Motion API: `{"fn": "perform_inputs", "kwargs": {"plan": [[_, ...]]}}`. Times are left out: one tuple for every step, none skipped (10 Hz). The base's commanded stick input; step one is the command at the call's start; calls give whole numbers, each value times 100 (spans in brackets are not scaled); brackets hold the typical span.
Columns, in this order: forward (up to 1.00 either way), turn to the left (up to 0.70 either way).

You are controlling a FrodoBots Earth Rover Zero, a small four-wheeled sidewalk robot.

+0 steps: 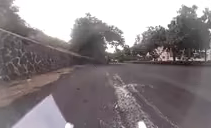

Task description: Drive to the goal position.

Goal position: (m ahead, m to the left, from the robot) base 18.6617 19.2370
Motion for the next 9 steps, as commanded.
{"fn": "perform_inputs", "kwargs": {"plan": [[45,-8],[45,-14],[45,-27],[45,-27],[45,-27],[45,-27],[45,-27],[45,-27],[45,-19]]}}
